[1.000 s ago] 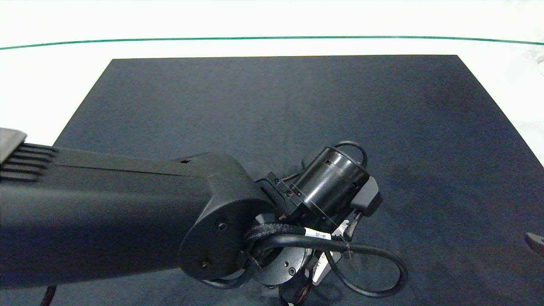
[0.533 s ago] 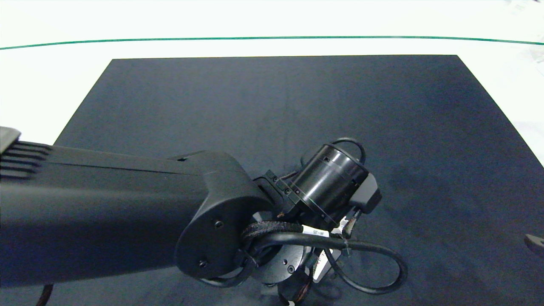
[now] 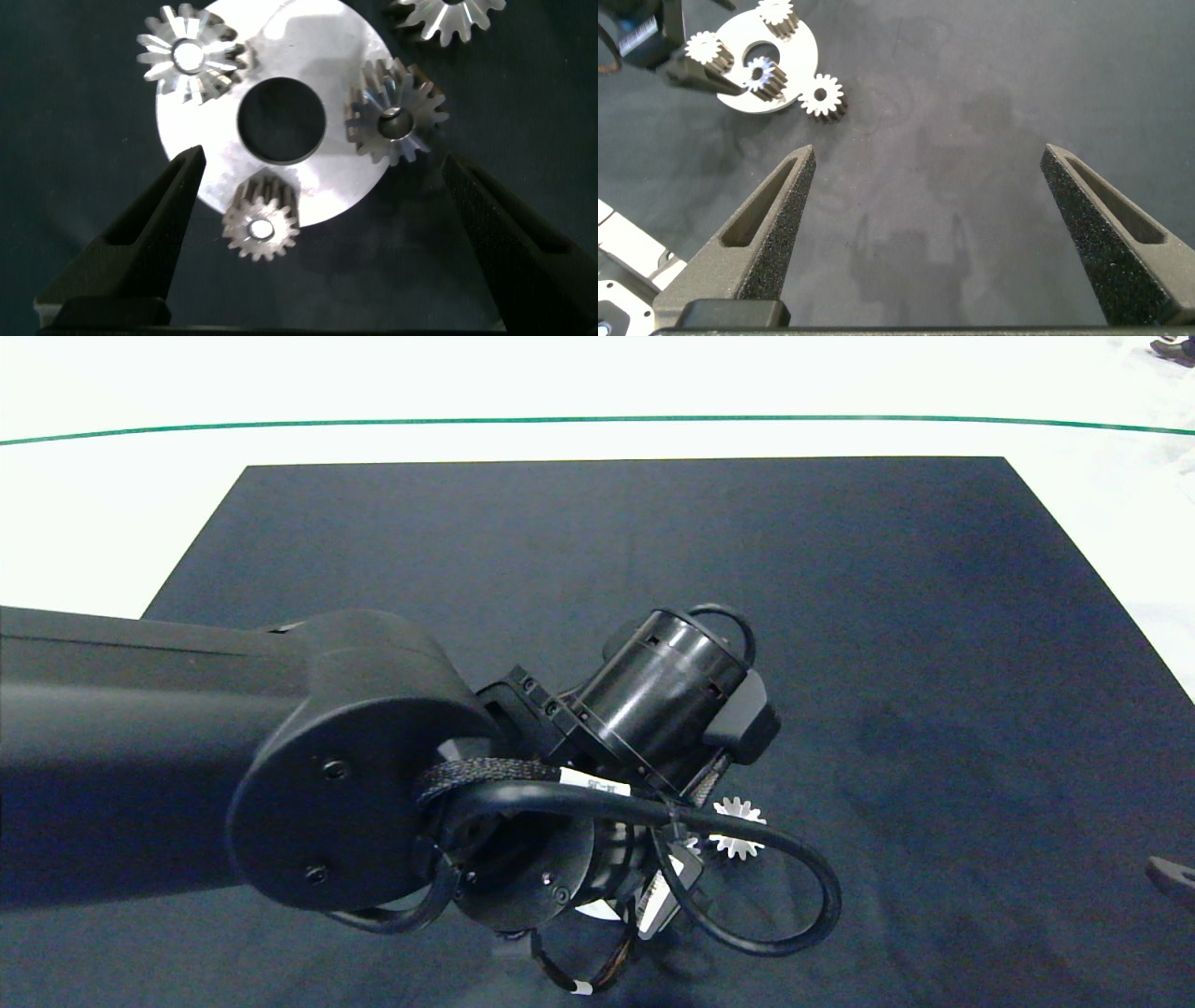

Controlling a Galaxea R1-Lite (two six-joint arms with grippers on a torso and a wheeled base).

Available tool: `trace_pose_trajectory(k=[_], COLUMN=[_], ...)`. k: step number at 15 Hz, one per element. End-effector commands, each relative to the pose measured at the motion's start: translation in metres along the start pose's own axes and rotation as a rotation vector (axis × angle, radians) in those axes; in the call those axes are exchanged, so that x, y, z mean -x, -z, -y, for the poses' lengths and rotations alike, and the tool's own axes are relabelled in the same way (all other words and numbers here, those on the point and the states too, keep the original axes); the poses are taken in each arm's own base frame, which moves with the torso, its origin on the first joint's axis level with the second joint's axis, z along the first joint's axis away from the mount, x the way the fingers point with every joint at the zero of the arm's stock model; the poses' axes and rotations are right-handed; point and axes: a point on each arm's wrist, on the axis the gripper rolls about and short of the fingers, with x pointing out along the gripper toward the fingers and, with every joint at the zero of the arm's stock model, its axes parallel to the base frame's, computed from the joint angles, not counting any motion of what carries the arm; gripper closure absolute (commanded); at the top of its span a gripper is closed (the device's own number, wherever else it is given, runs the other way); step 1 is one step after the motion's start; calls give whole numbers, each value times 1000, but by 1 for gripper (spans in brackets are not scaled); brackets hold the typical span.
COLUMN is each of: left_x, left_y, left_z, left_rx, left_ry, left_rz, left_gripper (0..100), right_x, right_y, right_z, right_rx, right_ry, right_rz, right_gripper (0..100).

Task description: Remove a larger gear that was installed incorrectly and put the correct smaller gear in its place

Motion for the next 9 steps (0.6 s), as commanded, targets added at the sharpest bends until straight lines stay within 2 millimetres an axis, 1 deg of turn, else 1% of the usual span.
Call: trace_pose_trajectory(k=[1, 5, 9], left_x=[6, 1, -13], left_y=[1, -3, -11], left_z=[-6, -4, 4], left_rx=[13, 20, 37], left_ry=[-9, -12, -6], left_rz=[7, 24, 71], left_gripper=[0, 0, 0], right_x=[-2, -2, -2], right_y=[2, 3, 4], right_z=[-2, -2, -3], right_rx=[16, 20, 21], right_ry=[-16, -17, -17], right_rz=[-9, -13, -14], right_gripper=[0, 0, 0])
